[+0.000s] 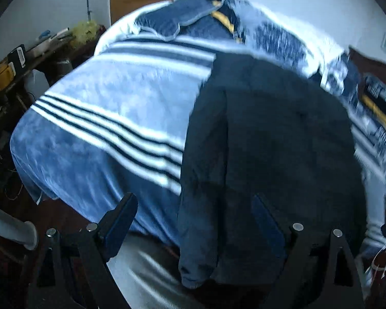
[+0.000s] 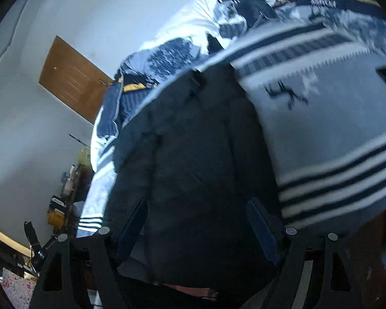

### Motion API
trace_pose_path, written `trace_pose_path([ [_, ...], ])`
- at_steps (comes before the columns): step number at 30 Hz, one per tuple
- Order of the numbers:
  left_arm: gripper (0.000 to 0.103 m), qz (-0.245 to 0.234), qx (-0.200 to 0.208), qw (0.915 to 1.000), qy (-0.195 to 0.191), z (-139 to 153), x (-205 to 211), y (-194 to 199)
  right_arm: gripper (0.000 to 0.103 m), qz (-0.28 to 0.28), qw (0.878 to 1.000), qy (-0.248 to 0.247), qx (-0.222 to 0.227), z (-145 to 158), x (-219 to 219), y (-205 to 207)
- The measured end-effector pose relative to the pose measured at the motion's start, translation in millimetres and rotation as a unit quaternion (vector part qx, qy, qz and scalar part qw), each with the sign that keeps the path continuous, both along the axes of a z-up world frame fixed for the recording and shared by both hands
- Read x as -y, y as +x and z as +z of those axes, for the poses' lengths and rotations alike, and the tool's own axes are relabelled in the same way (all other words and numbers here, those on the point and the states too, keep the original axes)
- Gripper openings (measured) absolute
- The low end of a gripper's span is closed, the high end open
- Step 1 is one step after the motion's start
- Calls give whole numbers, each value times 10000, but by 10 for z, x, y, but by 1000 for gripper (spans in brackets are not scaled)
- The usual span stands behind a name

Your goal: Fold large clothes

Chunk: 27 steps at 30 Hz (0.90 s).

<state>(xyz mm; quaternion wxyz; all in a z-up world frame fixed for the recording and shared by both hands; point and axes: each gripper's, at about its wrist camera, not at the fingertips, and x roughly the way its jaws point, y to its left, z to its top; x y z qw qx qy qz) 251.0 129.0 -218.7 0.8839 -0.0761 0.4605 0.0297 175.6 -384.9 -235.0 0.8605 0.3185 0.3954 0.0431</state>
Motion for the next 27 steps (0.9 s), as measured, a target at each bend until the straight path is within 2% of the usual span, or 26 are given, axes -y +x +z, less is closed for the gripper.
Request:
trace_pose_path([
  [2, 90, -88, -179, 9998, -24, -195, 79, 0, 81, -16, 9992, -353, -212, -180, -30, -7],
  [5, 90, -179, -414, 9989, 93, -440, 161, 36, 77, -54, 9989, -211, -418, -417, 9, -15],
  [8, 90, -193, -513, 9984, 167, -612, 185, 54, 74, -206, 9967, -399, -669, -639, 43, -6],
  [11, 90, -126, -563, 9982, 180, -710, 148, 82, 70, -133, 9961, -167, -854, -830, 64, -1],
  [14, 90, -57, -616, 9980, 165, -818, 99, 121, 67, -20, 9935, -143, -1126, -953, 65, 76],
  [16, 90, -30, -670, 9977, 118, -886, 71, 155, 59, 51, 9909, -74, -1342, -1073, 70, 126],
  [17, 89, -31, -664, 9977, 93, -901, 73, 165, 58, 89, 9900, -34, -1406, -1113, 72, 144],
  [19, 81, -110, -592, 9982, 60, -911, 94, 178, 57, 111, 9893, -29, -1455, -1130, 76, 160],
  [20, 73, -126, -584, 9982, 49, -916, 99, 187, 57, 133, 9892, -39, -1457, -1131, 71, 161],
  [22, 61, -132, -591, 9982, 15, -921, 109, 189, 46, 167, 9890, -80, -1465, -1154, 53, 147],
  [23, 46, -204, -566, 9982, -47, -920, 127, 176, 43, 185, 9892, -89, -1452, -1150, 41, 133],
  [24, 35, -284, -546, 9981, -91, -913, 150, 166, 36, 186, 9894, -97, -1439, -1143, 35, 116],
  [25, 31, -342, -515, 9981, -54, -898, 183, 150, 27, 171, 9895, -111, -1433, -1125, 8, 81],
  [27, 11, -453, -451, 9980, 4, -850, 240, 116, 14, 173, 9902, -94, -1385, -1089, -8, 53],
])
